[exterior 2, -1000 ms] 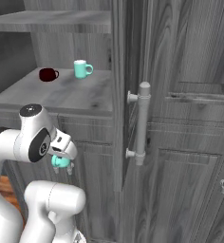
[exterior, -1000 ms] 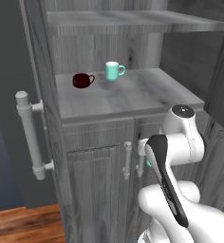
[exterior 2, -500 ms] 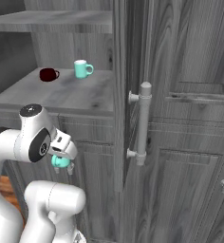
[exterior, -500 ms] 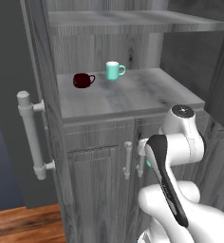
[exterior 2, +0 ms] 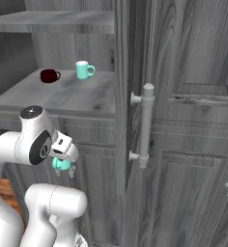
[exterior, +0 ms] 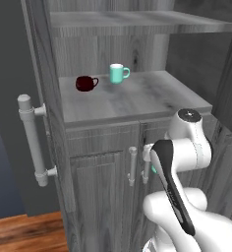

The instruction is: Pick the mug on the counter and place it in the cabinet with the handle facing the right, like the mugs already inside.

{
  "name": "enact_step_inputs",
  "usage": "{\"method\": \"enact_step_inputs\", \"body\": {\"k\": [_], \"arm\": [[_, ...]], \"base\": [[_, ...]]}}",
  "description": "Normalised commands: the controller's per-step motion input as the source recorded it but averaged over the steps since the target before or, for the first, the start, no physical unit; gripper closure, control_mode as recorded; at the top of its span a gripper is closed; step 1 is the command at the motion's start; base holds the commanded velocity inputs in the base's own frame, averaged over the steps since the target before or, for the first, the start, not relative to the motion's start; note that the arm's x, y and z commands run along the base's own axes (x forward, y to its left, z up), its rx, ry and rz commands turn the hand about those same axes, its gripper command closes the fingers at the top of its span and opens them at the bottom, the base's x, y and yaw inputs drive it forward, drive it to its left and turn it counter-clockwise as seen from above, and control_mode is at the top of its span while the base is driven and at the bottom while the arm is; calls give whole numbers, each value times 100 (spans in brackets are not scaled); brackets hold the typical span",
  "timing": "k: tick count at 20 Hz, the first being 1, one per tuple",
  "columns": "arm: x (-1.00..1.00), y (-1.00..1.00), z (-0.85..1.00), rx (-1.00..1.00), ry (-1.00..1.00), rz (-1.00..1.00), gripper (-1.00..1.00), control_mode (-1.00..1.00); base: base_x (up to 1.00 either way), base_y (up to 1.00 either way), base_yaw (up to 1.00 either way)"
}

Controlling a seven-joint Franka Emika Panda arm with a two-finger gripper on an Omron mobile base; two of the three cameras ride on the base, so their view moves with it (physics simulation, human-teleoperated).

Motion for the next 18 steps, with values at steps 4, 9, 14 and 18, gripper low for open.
{"method": "enact_step_inputs", "body": {"k": [4, 9, 14, 18], "arm": [[0, 0, 9, -1, 0, 1, 100, -100], [-5, 5, 43, -8, -4, 9, 100, -100], [-21, -1, 50, -13, -12, 15, 100, -100], [-25, -4, 34, -7, -6, 32, 100, -100]], "base": [[0, 0, 0], [0, 0, 0], [0, 0, 0], [0, 0, 0]]}}
